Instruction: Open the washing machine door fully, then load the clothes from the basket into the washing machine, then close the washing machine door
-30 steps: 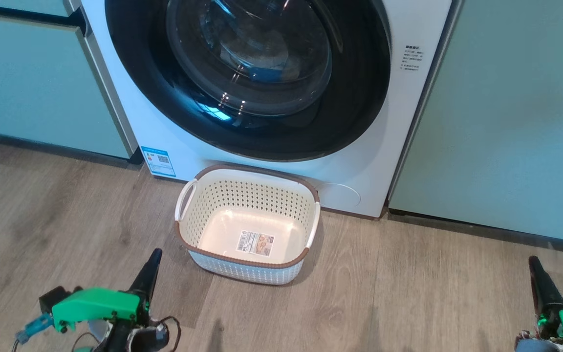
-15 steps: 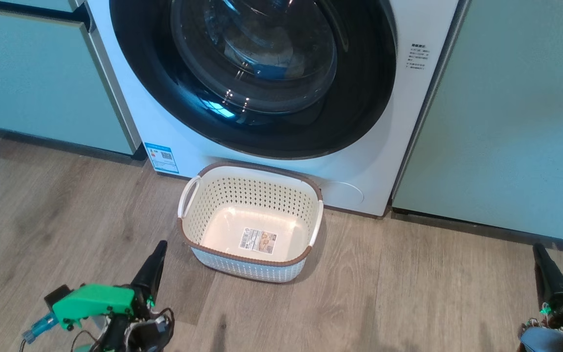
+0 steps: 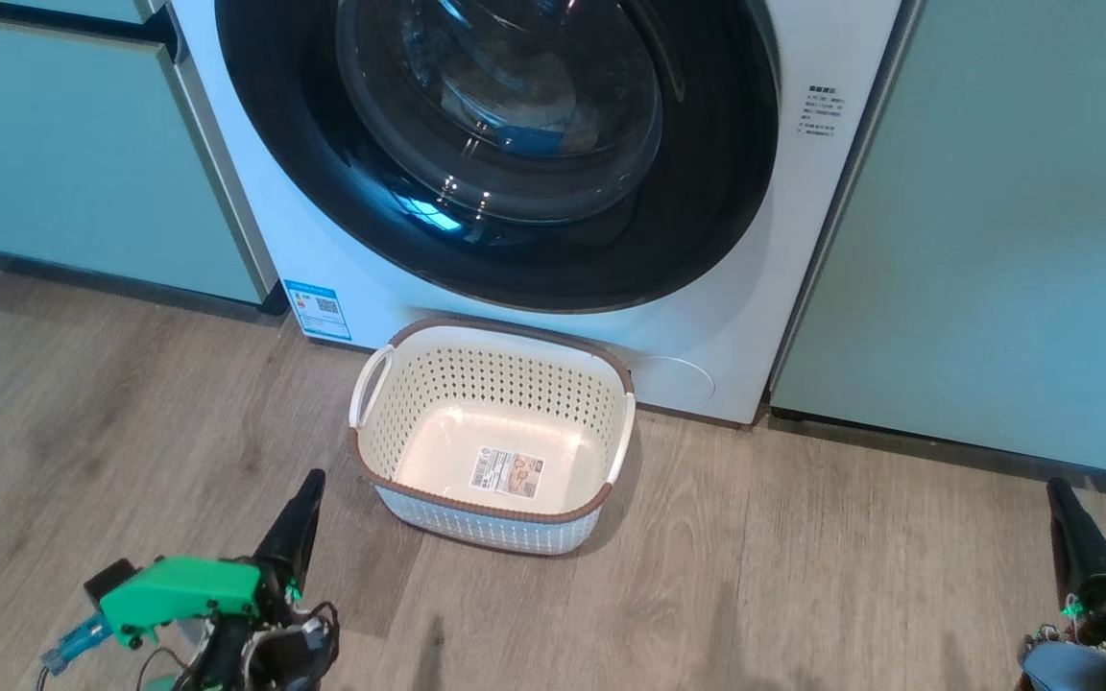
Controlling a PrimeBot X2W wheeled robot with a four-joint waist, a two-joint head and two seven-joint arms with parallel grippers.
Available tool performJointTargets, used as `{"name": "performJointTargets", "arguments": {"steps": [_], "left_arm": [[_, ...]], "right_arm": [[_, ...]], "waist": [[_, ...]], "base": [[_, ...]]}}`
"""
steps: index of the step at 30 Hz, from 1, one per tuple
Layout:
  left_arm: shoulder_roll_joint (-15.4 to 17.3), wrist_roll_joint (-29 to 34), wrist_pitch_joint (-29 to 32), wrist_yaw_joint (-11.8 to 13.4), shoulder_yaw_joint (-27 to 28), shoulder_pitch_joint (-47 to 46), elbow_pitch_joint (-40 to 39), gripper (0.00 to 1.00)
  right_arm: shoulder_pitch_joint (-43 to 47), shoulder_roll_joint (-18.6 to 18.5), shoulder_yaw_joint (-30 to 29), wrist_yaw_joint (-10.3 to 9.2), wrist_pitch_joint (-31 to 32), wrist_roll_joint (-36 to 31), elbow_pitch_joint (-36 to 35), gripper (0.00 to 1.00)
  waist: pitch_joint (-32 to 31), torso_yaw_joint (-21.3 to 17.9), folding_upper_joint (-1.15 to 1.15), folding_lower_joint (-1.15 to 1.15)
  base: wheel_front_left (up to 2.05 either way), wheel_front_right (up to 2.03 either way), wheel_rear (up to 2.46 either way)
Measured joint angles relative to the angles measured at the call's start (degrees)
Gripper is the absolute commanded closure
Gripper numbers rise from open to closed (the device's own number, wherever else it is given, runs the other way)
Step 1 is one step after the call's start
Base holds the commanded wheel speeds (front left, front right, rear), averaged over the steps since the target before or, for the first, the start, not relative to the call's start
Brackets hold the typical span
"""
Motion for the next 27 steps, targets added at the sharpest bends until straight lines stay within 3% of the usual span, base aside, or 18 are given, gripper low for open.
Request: {"name": "performJointTargets", "arguments": {"steps": [27], "left_arm": [[0.0,0.0,0.0,0.0,0.0,0.0,0.0,1.00]], "right_arm": [[0.0,0.0,0.0,0.00,0.0,0.0,0.0,1.00]], "waist": [[0.0,0.0,0.00,0.00]], "base": [[0.00,0.00,0.00]]}}
